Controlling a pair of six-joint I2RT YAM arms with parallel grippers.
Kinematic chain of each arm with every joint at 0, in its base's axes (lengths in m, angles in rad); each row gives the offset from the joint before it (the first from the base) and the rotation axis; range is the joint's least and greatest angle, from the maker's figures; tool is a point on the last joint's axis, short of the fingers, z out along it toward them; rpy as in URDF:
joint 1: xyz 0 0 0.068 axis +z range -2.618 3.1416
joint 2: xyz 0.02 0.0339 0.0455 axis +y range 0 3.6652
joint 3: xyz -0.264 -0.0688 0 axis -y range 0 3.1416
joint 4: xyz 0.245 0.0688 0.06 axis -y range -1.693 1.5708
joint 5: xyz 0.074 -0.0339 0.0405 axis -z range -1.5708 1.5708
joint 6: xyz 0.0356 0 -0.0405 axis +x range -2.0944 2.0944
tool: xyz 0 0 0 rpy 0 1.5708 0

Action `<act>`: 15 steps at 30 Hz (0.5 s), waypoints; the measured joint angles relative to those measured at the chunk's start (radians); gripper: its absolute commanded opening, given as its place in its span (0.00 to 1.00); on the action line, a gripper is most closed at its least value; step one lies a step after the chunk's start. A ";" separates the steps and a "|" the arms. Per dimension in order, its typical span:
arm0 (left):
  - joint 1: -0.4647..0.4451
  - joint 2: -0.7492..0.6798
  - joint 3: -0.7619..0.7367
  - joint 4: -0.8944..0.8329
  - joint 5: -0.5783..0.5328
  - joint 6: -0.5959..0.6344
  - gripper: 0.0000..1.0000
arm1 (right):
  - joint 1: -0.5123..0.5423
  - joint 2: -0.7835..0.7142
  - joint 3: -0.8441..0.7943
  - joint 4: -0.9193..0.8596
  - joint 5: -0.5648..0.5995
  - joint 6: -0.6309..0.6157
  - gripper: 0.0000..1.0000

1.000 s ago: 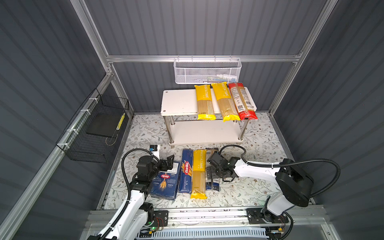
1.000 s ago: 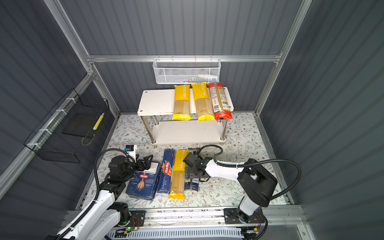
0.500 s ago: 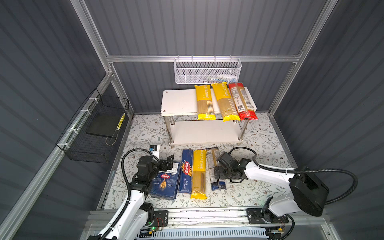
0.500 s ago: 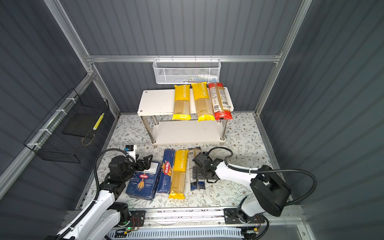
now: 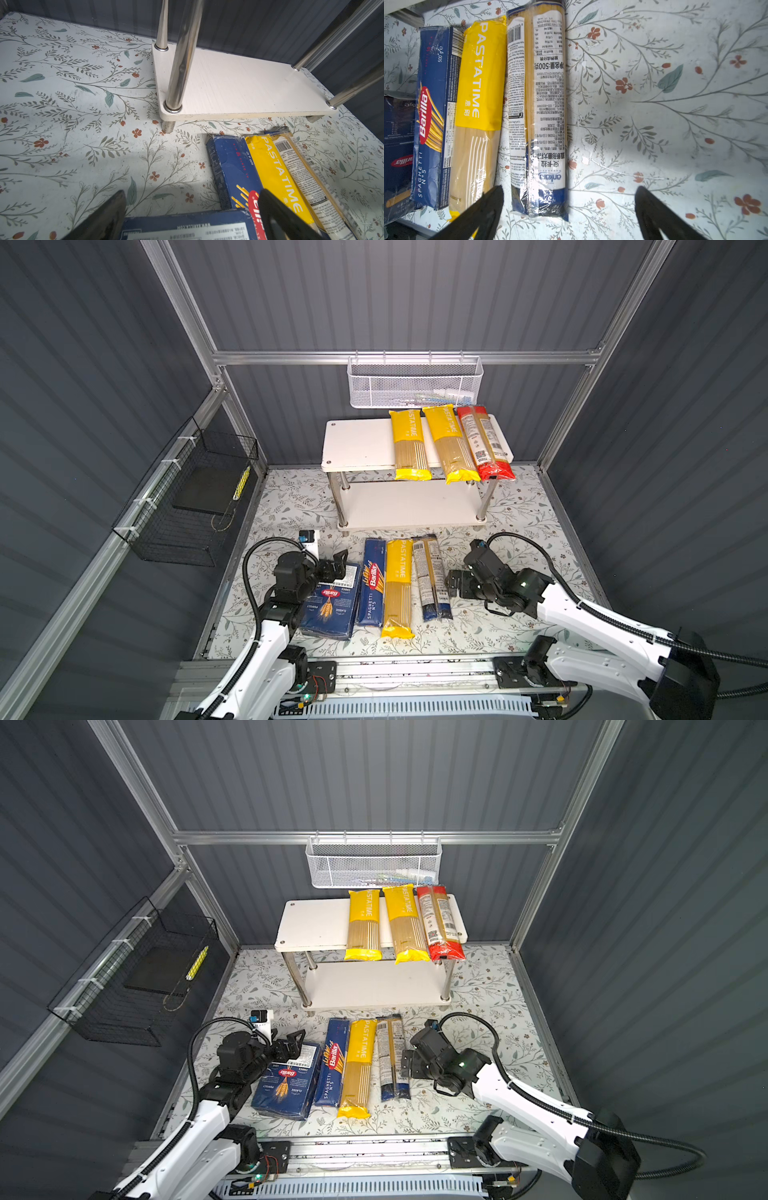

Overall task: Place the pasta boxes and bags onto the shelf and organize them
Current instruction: 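Lower the right gripper around the clear spaghetti bag's end and close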

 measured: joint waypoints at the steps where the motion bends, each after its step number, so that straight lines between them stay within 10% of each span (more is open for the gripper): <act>1: 0.000 0.000 0.000 0.000 0.000 0.000 0.99 | 0.000 0.016 0.003 0.005 -0.002 -0.004 0.99; 15: 0.000 0.000 0.000 0.000 0.000 0.000 1.00 | 0.043 0.341 0.141 0.079 -0.041 -0.047 0.99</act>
